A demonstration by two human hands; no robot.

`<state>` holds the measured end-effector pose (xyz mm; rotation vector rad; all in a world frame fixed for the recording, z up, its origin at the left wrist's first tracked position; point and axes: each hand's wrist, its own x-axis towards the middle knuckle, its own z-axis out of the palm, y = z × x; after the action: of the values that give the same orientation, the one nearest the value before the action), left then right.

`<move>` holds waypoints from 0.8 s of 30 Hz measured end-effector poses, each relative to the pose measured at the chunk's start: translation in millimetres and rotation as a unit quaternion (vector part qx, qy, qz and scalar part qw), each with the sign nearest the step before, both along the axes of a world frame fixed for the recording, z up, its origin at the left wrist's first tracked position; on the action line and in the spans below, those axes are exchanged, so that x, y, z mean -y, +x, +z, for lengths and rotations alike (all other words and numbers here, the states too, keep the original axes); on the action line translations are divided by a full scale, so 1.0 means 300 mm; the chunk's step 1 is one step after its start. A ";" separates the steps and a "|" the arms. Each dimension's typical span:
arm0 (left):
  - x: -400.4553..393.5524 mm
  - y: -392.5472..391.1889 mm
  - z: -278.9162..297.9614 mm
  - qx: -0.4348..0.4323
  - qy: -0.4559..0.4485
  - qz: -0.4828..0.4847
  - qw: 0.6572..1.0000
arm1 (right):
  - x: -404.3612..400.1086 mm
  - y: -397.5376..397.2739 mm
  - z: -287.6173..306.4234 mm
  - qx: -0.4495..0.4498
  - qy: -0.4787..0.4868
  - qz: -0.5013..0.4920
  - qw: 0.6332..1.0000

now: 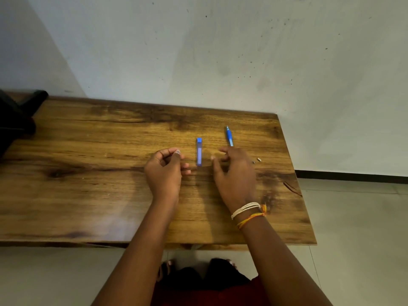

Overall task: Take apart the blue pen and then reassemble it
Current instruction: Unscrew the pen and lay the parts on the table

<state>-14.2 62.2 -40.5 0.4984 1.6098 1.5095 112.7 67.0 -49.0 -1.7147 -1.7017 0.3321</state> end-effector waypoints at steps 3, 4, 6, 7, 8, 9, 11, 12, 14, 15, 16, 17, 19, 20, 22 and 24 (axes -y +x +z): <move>-0.001 -0.021 -0.007 -0.016 -0.002 0.004 1.000 | 0.014 -0.073 -0.018 0.078 -0.016 0.102 0.992; -0.003 -0.028 -0.011 -0.023 -0.004 0.002 1.000 | 0.017 -0.088 -0.024 0.107 -0.011 0.111 0.988; -0.004 -0.048 -0.021 -0.044 -0.010 -0.012 0.999 | 0.019 -0.105 -0.025 0.114 -0.012 0.112 0.987; -0.003 -0.053 -0.025 -0.065 -0.010 -0.024 0.998 | 0.019 -0.108 -0.021 0.092 -0.017 0.111 0.989; 0.000 -0.054 -0.031 -0.107 -0.009 -0.040 0.993 | 0.017 -0.110 -0.016 0.062 -0.019 0.106 0.992; 0.004 -0.050 -0.033 -0.169 -0.006 -0.063 0.983 | 0.015 -0.109 -0.009 0.032 -0.022 0.096 0.995; 0.016 -0.030 -0.031 -0.308 -0.005 -0.122 0.944 | 0.014 -0.102 0.006 -0.022 -0.013 0.070 0.997; 0.022 -0.015 -0.029 -0.360 -0.009 -0.145 0.922 | 0.014 -0.097 0.011 -0.045 -0.007 0.058 0.997; 0.030 0.013 -0.029 -0.410 -0.020 -0.173 0.895 | 0.013 -0.085 0.013 -0.079 -0.006 0.031 0.996; 0.035 0.025 -0.026 -0.427 -0.022 -0.177 0.887 | 0.011 -0.080 0.012 -0.086 -0.008 0.019 0.996; 0.037 0.030 -0.030 -0.444 -0.022 -0.177 0.878 | 0.010 -0.075 0.011 -0.088 -0.007 0.011 0.996; 0.040 0.032 -0.025 -0.462 -0.023 -0.174 0.869 | 0.008 -0.071 0.007 -0.088 -0.006 0.007 0.996; 0.037 0.025 -0.025 -0.474 -0.034 -0.162 0.865 | 0.005 -0.065 0.000 -0.091 -0.004 0.007 0.996; 0.034 0.020 -0.024 -0.470 -0.033 -0.158 0.868 | 0.004 -0.062 -0.002 -0.099 -0.004 0.006 0.995; 0.030 0.010 -0.023 -0.435 -0.006 -0.161 0.886 | 0.001 -0.055 -0.001 -0.116 -0.001 0.004 0.993; 0.028 0.002 -0.014 -0.377 0.029 -0.169 0.910 | -0.004 -0.049 0.003 -0.111 -0.009 0.005 0.994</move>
<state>-13.5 53.7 -44.9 1.4496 1.9014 1.1511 97.9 68.2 -48.0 -1.6163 -1.5500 0.5235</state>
